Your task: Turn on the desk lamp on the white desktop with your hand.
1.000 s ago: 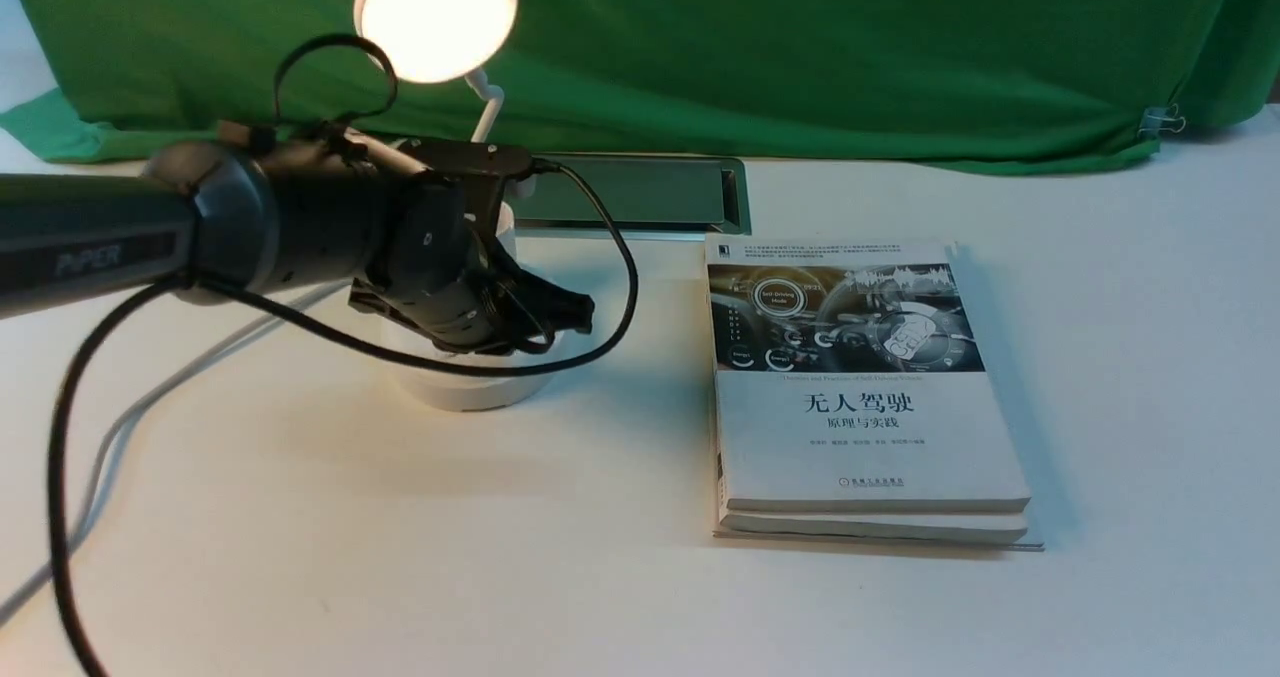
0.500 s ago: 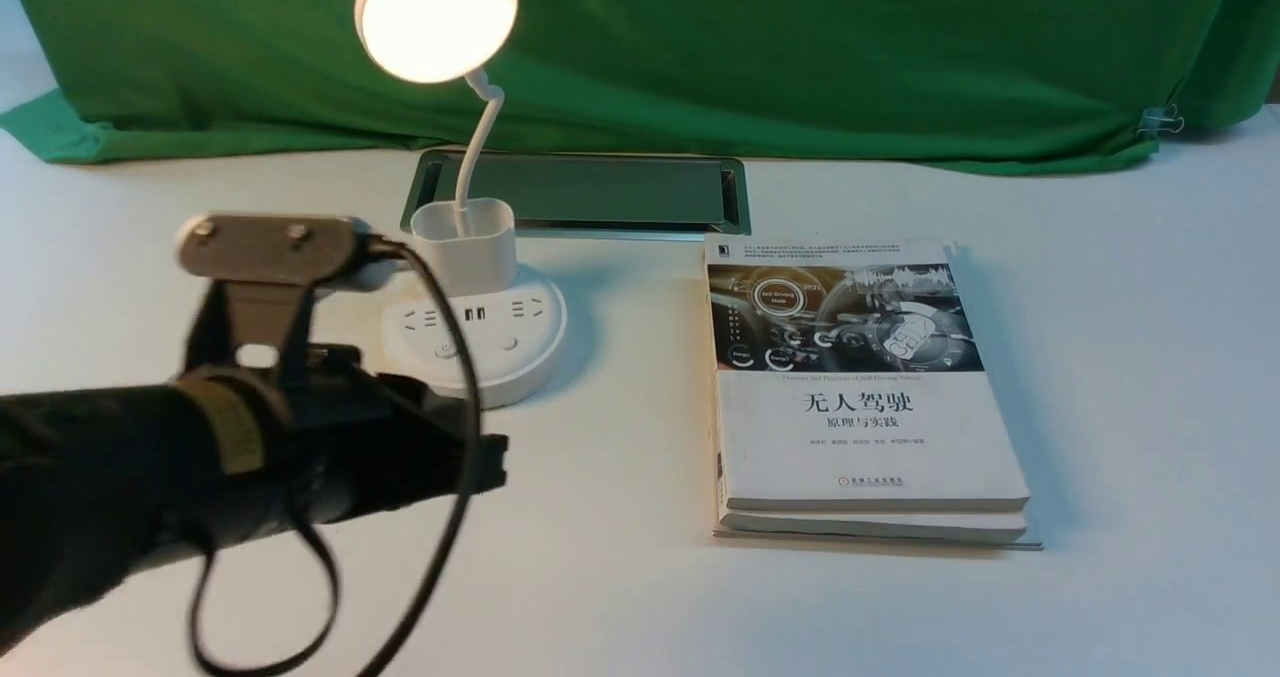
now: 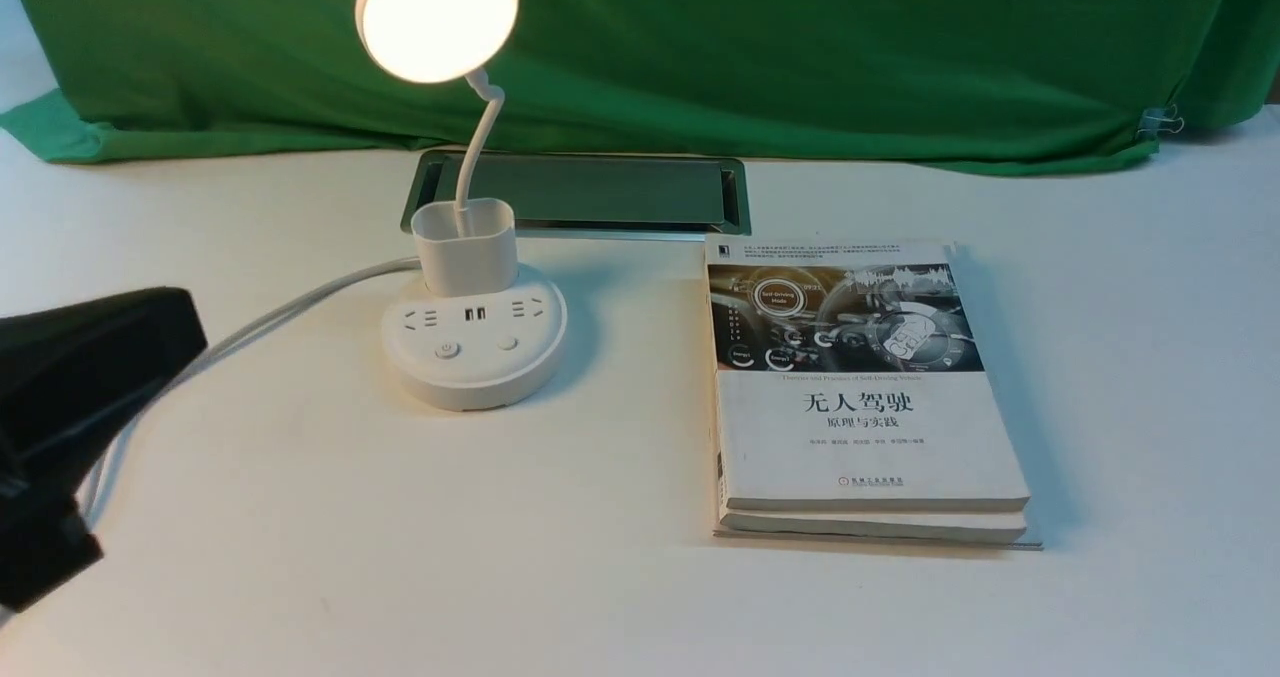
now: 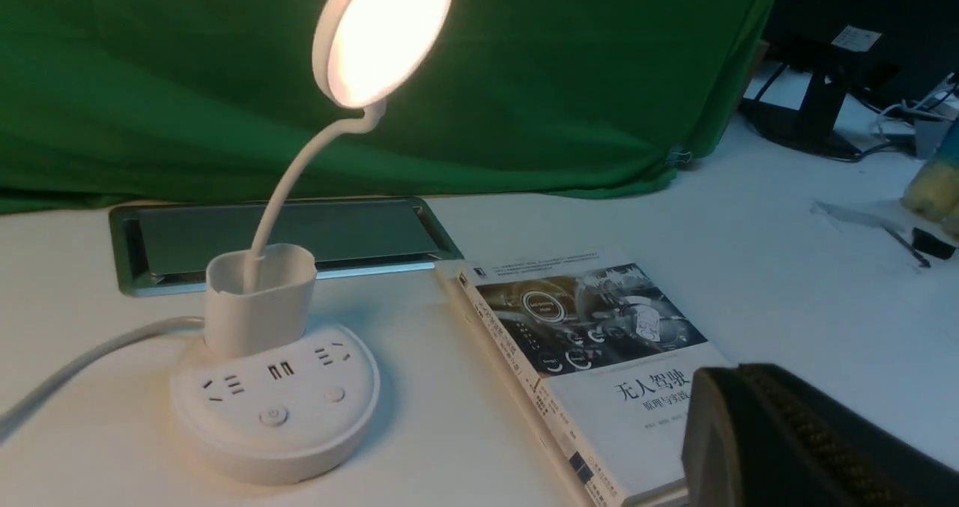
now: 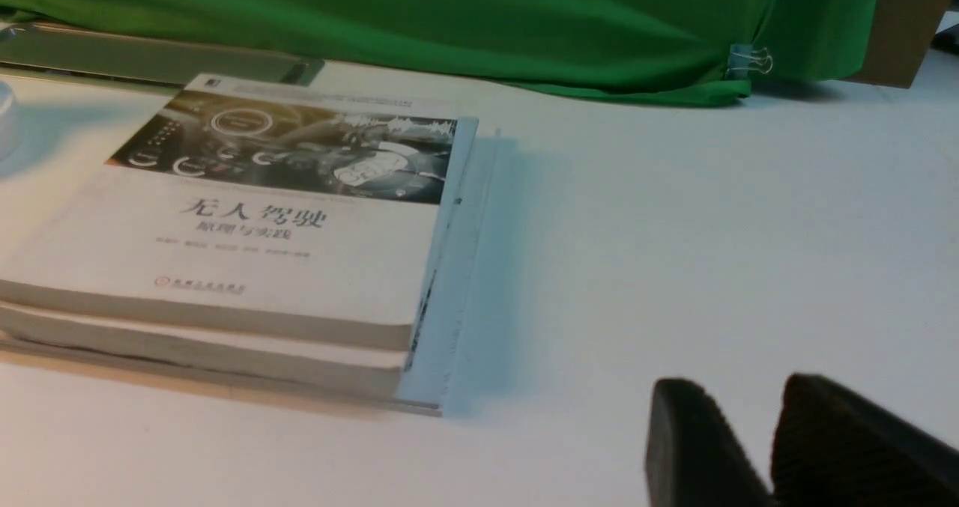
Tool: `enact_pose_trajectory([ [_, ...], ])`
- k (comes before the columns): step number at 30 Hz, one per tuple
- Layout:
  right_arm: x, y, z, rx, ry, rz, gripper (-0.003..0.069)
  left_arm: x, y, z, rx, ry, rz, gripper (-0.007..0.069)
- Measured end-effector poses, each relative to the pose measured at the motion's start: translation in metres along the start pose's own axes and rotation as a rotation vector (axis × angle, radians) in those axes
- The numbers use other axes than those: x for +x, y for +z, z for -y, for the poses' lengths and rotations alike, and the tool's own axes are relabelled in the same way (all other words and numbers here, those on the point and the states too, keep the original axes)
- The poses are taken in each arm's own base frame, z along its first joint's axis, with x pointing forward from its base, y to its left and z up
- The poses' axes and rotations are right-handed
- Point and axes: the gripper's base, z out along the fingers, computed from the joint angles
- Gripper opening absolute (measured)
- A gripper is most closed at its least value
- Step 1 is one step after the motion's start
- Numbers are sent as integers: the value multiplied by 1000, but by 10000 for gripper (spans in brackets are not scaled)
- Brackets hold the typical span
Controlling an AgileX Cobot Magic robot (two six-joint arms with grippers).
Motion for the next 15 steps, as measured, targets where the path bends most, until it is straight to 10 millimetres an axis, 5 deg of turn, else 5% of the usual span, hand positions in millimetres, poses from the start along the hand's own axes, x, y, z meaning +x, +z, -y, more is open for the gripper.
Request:
enact_pose_trajectory([
  [8, 0, 0, 0, 0, 0, 0, 238, 1, -2, 2, 29, -75, -7, 1],
  [15, 0, 0, 0, 0, 0, 2, 238, 10, -6, -5, -7, 185, 112, 1],
])
